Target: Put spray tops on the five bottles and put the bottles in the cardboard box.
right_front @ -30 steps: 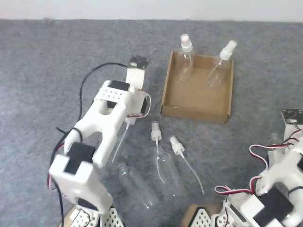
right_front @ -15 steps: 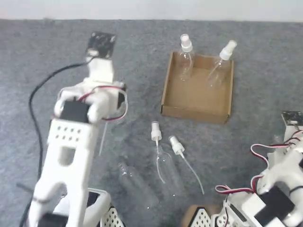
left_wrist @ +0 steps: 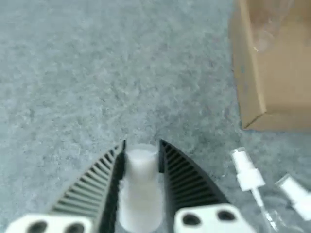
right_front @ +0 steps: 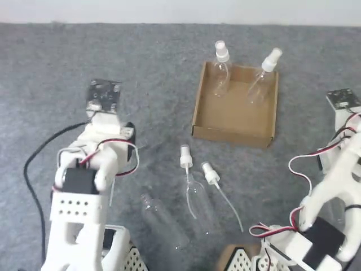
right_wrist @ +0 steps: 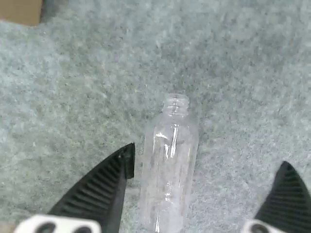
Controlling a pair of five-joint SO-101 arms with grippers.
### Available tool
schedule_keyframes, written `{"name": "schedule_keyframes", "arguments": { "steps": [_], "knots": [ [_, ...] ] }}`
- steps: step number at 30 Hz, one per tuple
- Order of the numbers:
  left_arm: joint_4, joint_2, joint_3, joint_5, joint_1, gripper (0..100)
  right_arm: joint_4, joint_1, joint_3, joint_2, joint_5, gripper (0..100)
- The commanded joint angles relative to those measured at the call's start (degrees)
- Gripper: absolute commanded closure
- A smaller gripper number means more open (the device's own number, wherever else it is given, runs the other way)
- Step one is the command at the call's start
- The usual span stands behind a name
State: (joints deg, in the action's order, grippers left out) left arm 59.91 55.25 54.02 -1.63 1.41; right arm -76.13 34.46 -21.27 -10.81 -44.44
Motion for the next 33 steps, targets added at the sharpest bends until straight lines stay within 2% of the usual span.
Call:
{"name": "schedule_keyframes", "arguments": {
  "steps": [1, 7, 33],
  "knots": [
    [-3.96, 5.63, 3.38, 0.44, 2.02, 99, -0.22, -0.04, 1.41, -0.31, -2.9, 69.4],
    [-4.31, 8.97, 5.23, 0.44, 2.29, 99, 6.11, 0.22, -2.55, -0.31, -4.31, 70.6],
    [-4.57, 9.49, 6.37, 0.53, 2.29, 99, 6.46, 0.04, -5.8, -0.31, -4.31, 70.6]
  ]
}}
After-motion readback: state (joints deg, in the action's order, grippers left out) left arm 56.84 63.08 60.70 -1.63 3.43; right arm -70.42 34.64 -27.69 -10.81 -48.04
